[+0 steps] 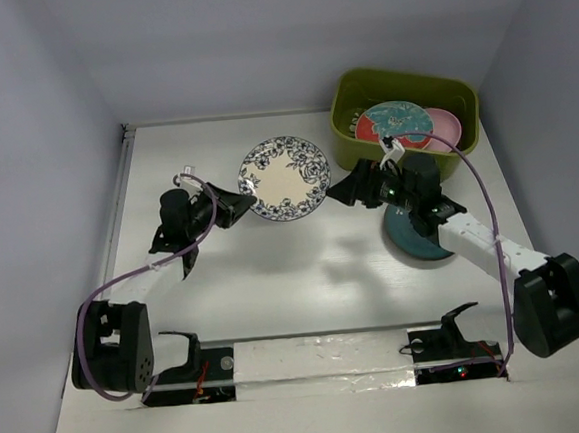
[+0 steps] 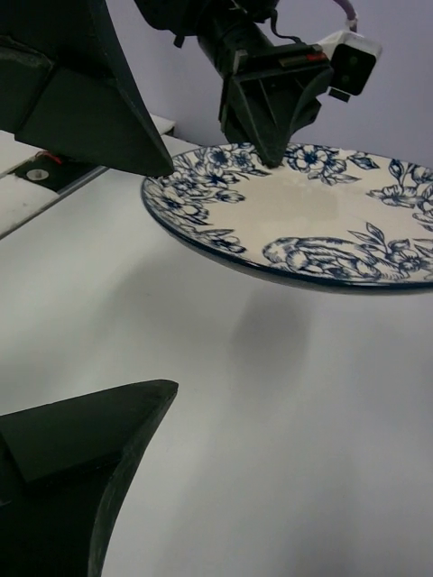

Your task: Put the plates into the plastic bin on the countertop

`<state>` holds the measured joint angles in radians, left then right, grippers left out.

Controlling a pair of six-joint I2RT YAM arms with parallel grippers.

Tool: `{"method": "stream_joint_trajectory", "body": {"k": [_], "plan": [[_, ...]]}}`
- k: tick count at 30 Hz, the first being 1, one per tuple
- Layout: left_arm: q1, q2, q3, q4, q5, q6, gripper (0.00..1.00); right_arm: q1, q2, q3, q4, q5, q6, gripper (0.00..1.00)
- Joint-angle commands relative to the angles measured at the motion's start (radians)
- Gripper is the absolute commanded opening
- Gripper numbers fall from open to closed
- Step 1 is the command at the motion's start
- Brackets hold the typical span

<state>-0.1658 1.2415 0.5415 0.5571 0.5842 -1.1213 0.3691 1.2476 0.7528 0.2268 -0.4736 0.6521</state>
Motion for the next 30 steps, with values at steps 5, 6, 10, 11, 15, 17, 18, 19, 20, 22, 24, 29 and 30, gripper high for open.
{"method": "stream_joint_trajectory", "body": {"k": [5,6,10,11,15,17,18,19,20,22,24,29,30], "plan": [[-0.066,-0.08,0.054,0.187,0.077,-0.023,0.0,0.011,0.09,0.019,0.206,-0.042,0.076,0.95],[-0.08,-0.079,0.049,0.193,0.083,-0.021,0.0,0.011,0.102,0.023,0.219,-0.042,0.087,0.94],[-0.113,-0.092,0.04,0.175,0.095,0.005,0.0,0.011,0.144,0.049,0.235,-0.034,0.107,0.81],[-0.123,-0.102,0.037,0.17,0.095,0.009,0.0,0.011,0.144,0.048,0.244,-0.022,0.113,0.62],[-0.123,-0.148,0.044,0.097,0.079,0.058,0.17,0.011,0.106,0.042,0.252,0.033,0.164,0.06],[-0.132,-0.203,0.061,0.008,0.03,0.126,0.41,0.011,0.087,0.051,0.226,0.084,0.175,0.0],[-0.132,-0.221,0.07,-0.032,0.01,0.155,0.47,0.011,0.078,0.052,0.209,0.096,0.182,0.0],[-0.141,-0.243,0.09,-0.104,-0.03,0.184,0.52,0.011,0.06,0.057,0.203,0.111,0.188,0.0],[-0.141,-0.284,0.103,-0.143,-0.058,0.249,0.58,0.011,0.05,0.063,0.197,0.136,0.192,0.0],[-0.167,-0.326,0.142,-0.279,-0.172,0.32,0.6,-0.01,0.033,0.104,0.166,0.145,0.192,0.0],[-0.219,-0.366,0.164,-0.348,-0.253,0.401,0.6,-0.057,0.024,0.163,0.145,0.142,0.199,0.0],[-0.334,-0.367,0.181,-0.457,-0.412,0.465,0.55,-0.226,0.022,0.29,0.092,0.121,0.211,0.0],[-0.384,-0.363,0.181,-0.464,-0.443,0.472,0.54,-0.261,0.032,0.307,0.077,0.113,0.219,0.0]]}}
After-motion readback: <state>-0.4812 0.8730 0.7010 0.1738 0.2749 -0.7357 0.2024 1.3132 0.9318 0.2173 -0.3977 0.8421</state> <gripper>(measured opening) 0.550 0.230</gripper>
